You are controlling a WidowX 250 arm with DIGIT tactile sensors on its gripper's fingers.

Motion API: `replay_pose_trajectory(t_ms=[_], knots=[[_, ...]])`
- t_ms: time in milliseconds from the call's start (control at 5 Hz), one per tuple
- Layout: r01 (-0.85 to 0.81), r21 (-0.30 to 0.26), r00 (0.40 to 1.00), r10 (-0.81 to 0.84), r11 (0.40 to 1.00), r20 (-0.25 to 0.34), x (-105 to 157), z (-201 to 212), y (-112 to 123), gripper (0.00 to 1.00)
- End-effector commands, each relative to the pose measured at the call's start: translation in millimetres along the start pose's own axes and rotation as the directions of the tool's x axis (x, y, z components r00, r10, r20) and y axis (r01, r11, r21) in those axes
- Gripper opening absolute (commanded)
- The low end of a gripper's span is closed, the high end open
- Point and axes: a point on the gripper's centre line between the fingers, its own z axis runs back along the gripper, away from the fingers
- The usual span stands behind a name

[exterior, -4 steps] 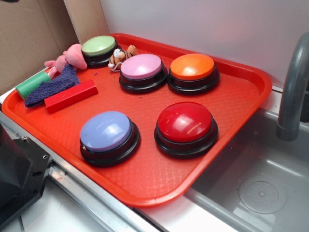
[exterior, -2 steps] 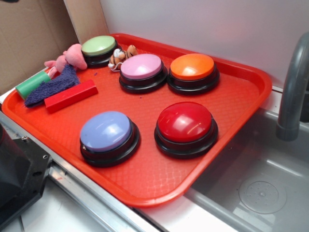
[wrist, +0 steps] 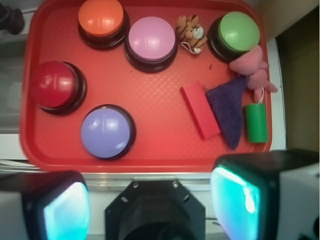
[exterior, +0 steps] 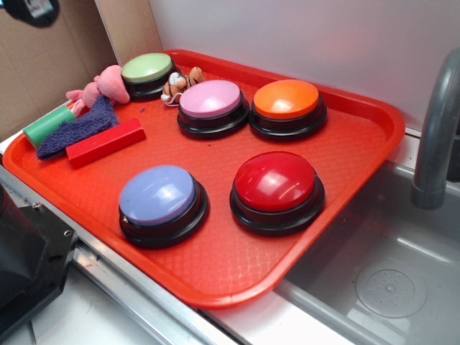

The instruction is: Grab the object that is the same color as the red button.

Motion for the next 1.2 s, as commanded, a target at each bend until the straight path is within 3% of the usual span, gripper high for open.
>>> replay_pose_trajectory(t_ms=[0,400,800,1000], knots=[[0.073,-0.008,0.997,-0.073,0.997,-0.019,29,-45,27,1.00],[0.102,-0.042,0.995,-0.102,0.994,-0.008,51,-99,46,1.00],[0.124,0.031,0.992,-0.124,0.992,-0.007,60,-143,54,1.00],[0.188,0.026,0.982,-0.187,0.982,-0.034,63,-166,62,1.00]])
